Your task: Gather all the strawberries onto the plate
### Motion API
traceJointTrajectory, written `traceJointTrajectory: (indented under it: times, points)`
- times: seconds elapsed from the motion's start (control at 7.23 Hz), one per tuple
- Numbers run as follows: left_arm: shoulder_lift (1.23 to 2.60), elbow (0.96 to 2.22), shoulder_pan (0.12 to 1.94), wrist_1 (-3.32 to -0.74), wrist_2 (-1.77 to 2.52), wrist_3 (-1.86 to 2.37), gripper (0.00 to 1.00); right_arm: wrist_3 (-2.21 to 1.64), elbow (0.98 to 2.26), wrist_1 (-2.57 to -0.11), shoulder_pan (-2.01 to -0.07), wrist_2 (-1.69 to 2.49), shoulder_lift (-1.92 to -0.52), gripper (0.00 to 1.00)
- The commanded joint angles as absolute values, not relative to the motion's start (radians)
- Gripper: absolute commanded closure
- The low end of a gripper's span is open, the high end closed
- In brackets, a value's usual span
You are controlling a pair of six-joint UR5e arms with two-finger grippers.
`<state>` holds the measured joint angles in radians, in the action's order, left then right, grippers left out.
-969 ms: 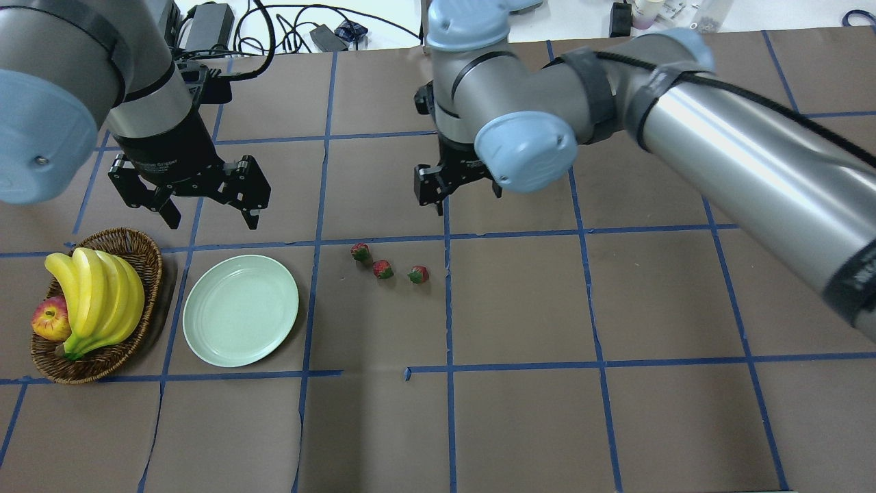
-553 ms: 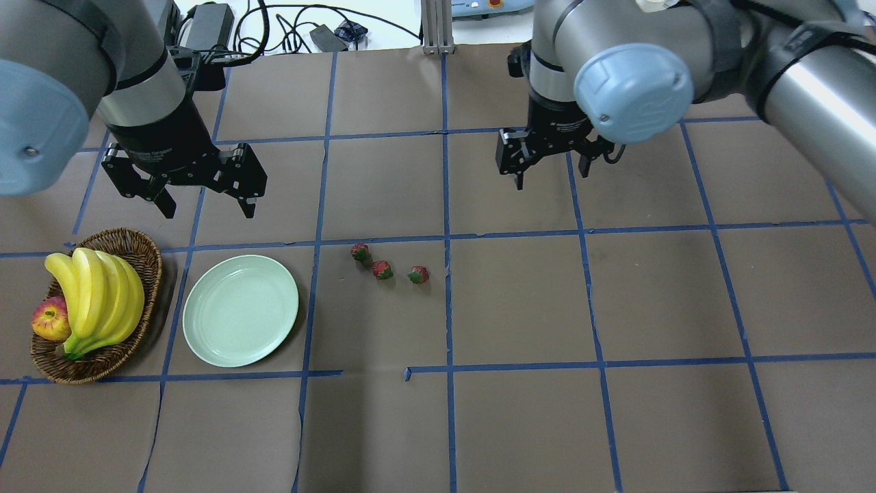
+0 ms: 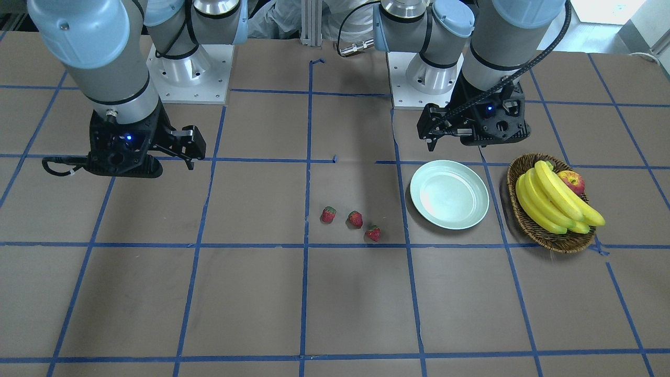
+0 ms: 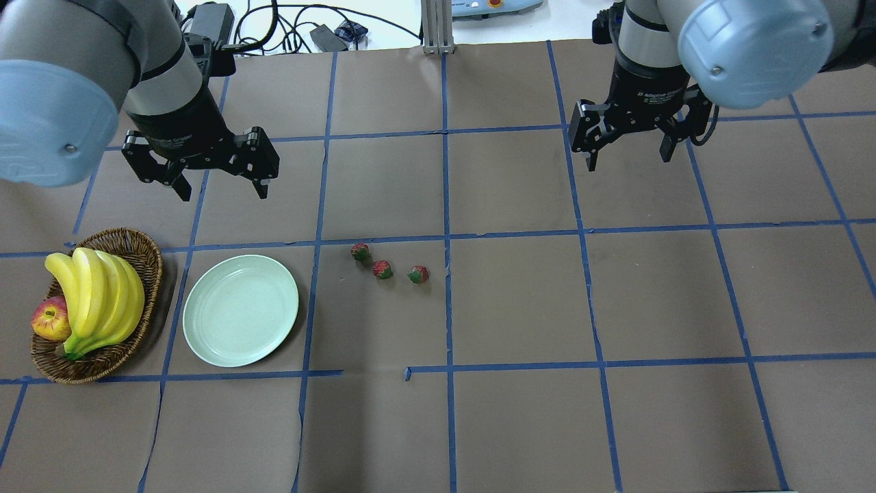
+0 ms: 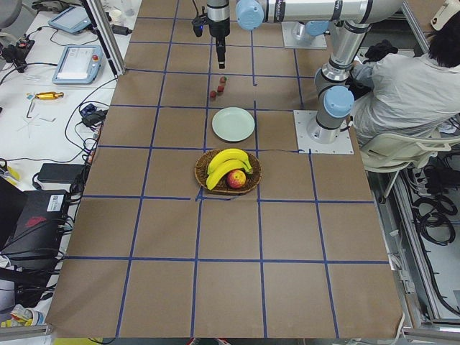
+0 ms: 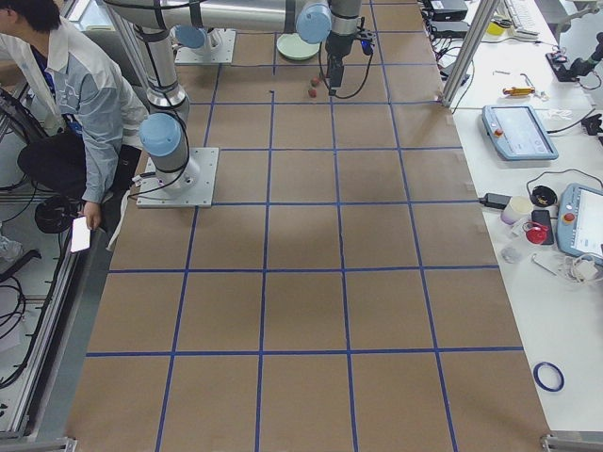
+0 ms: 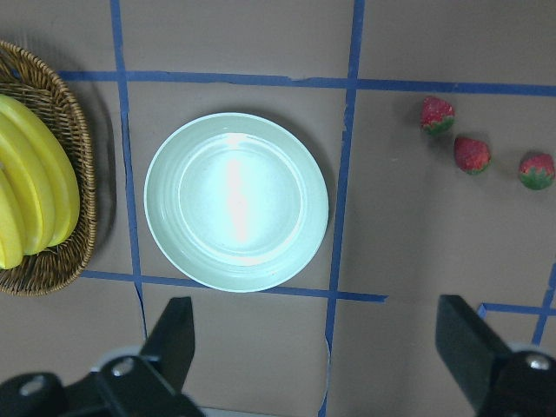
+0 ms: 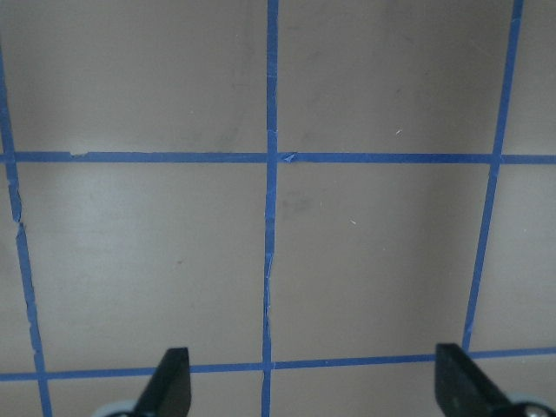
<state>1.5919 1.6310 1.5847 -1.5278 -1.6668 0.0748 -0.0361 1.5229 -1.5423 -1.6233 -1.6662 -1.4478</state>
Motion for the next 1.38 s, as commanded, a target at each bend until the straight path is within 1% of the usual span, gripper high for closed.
traceJointTrajectory:
  times: [0.0, 0.42, 0.69, 0.97, 1.25]
  points:
    - [1.621, 1.661, 1.594, -1.447, -1.663, 0.077, 0.00, -0.044, 1.531, -1.470, -1.624, -1.576, -1.509, 0.00]
    - [1.675, 1.710, 1.608, -1.364, -1.583, 0.120, 0.00, -0.052, 1.537, -1.468, -1.634, -1.566, -1.531, 0.00]
    - [1.751, 1.736, 1.611, -1.299, -1.556, 0.120, 0.00, -0.060, 1.540, -1.468, -1.638, -1.563, -1.529, 0.00]
    - [1.819, 1.743, 1.612, -1.232, -1.420, 0.136, 0.00, -0.064, 1.548, -1.465, -1.638, -1.565, -1.528, 0.00]
    - [1.864, 1.788, 1.620, -1.179, -1.417, 0.133, 0.00, -0.064, 1.554, -1.448, -1.638, -1.566, -1.528, 0.00]
